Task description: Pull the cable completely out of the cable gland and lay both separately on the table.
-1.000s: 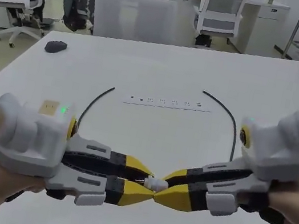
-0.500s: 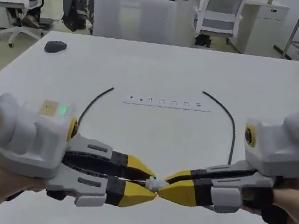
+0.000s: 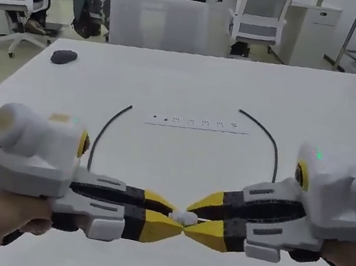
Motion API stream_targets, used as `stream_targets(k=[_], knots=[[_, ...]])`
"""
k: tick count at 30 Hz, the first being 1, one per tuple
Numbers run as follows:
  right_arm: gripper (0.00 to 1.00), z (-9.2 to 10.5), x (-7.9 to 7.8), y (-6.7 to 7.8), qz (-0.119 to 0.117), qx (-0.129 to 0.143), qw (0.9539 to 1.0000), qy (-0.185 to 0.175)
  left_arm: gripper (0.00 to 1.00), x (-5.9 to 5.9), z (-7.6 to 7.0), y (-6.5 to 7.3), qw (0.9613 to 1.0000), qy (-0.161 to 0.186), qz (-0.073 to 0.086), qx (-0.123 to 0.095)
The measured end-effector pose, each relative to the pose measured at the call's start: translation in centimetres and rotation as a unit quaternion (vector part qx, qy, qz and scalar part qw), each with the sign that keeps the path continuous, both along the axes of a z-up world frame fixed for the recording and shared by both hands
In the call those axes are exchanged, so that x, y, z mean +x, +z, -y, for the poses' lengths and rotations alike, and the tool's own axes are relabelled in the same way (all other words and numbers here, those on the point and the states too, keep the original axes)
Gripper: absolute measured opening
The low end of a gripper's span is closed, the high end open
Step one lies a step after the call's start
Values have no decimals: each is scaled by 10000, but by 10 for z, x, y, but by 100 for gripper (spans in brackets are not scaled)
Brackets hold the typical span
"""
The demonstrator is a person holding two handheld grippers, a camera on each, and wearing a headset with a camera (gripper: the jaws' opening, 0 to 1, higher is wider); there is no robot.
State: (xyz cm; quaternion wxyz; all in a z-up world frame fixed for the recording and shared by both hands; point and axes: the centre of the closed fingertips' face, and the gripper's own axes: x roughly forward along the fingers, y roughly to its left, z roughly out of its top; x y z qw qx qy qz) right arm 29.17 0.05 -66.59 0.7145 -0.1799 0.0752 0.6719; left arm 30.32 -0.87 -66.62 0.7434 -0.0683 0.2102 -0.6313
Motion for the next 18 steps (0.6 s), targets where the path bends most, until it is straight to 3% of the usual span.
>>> stream_targets(k=[2,4,5,6,7,9,12,18], knots=[[7,1,0,-2,72,-74,9999,-28,14,-1,0,-2,10000,5,-9,26],[8,3,4,-5,-287,-140,9991,-272,14,-1,1,-3,9999,10,157,65],[9,7,7,-8,-565,-274,9971,-436,14,1,0,-5,9994,25,318,166],[10,10,9,-12,-521,-404,9967,-464,14,1,0,-6,9992,29,368,183],[9,13,12,-13,-144,-533,9977,-401,14,2,0,-7,9991,32,372,204],[4,19,14,-20,98,-819,9958,-392,14,3,0,-6,9992,89,342,188],[0,18,11,-20,-11,-796,9963,-326,14,1,4,-10,9981,39,528,319],[0,18,9,-28,37,-996,9943,-385,14,0,6,-15,9970,40,619,459]])
